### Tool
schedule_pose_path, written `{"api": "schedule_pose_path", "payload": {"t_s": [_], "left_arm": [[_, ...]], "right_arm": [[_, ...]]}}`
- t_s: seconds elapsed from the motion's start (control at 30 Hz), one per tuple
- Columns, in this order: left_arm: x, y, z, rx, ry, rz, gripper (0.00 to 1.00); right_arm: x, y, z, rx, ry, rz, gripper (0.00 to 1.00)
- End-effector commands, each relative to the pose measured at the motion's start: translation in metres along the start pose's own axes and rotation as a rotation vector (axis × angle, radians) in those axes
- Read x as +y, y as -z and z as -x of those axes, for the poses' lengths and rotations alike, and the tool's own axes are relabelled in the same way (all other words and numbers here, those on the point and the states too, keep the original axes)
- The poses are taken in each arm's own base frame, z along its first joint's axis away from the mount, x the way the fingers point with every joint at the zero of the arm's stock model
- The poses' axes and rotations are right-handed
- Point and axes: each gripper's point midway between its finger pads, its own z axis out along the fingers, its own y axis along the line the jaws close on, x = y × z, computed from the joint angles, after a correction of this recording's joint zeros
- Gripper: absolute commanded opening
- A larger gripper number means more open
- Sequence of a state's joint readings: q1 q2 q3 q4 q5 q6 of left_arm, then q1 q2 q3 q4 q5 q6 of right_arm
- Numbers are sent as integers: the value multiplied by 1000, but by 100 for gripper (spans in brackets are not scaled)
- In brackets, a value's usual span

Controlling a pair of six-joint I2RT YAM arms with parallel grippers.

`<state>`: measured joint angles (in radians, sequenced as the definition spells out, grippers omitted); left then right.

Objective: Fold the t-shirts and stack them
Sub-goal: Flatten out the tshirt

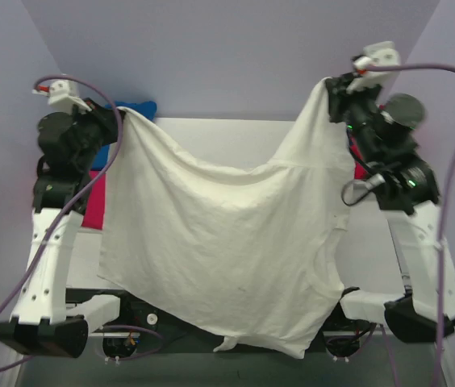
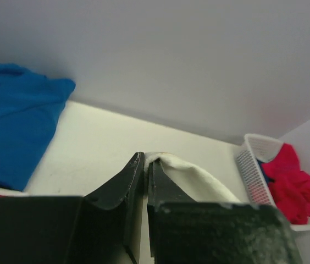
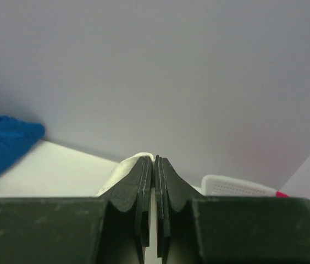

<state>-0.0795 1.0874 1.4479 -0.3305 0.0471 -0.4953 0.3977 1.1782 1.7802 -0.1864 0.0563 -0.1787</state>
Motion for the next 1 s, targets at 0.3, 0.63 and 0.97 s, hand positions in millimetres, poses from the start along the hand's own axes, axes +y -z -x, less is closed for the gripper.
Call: {"api": "schedule_pose_path", "payload": {"t_s": [0.3, 0.63, 0.97], "left_arm": [[136, -151, -211, 284, 105, 273, 0], [177, -249, -264, 327, 85, 301, 0], [173, -298, -240, 231, 103, 246, 0]], "right_arm": [[21, -195, -309, 485, -62, -60, 0], [-27, -241, -352, 504, -127, -115, 0], [-52, -242, -366, 532, -182, -144, 0]]}}
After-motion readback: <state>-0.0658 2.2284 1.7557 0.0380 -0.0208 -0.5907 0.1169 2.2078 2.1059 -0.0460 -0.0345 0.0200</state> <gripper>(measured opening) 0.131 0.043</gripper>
